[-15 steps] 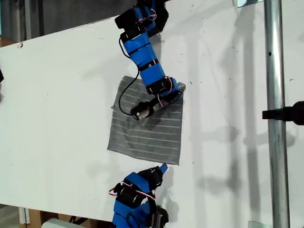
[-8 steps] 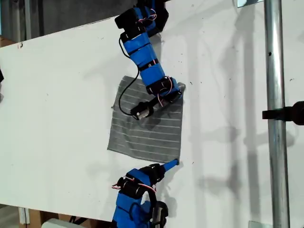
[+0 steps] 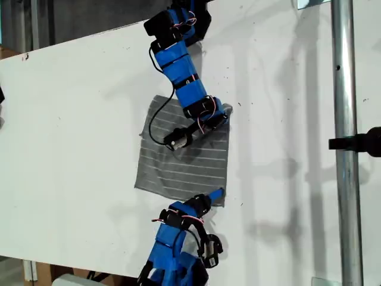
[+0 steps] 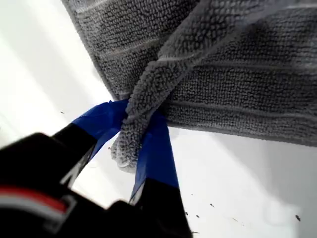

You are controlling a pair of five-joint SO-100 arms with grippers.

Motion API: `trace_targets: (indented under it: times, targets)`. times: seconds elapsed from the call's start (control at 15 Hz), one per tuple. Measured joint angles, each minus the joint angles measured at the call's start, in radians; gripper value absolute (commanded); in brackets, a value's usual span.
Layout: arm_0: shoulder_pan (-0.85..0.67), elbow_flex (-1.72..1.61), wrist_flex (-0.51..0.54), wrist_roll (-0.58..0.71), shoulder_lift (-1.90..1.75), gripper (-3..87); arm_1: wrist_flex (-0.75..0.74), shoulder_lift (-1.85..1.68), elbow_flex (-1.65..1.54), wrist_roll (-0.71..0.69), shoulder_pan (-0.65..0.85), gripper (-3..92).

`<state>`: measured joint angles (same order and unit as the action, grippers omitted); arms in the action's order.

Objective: Grasp corners of a towel and fold twice.

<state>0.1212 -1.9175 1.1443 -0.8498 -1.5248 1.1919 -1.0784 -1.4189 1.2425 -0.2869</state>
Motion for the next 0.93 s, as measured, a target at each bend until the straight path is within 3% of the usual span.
trace_targets:
  times: [0.33, 0.47, 0.6, 0.67, 0.93]
  targets:
    - [0.034, -0.063, -0.097, -0.193, 0.074, 18.3, -0.006, -0.018, -0.015, 0.000, 0.000, -0.2]
    - [0.040, -0.052, -0.095, -0.239, 0.107, -2.9, -0.009, -0.029, -0.026, 0.000, 0.000, -0.2]
    - [0.051, -0.005, -0.081, -0.253, 0.195, -2.9, -0.015, -0.032, -0.029, 0.000, 0.000, -0.2]
    - [0.064, 0.034, -0.051, -0.252, 0.213, -2.9, -0.017, -0.040, -0.035, 0.000, 0.000, -0.2]
    - [0.123, 0.276, 0.238, -0.187, 0.183, -2.9, -0.017, -0.147, -0.037, -0.011, -0.011, -0.2]
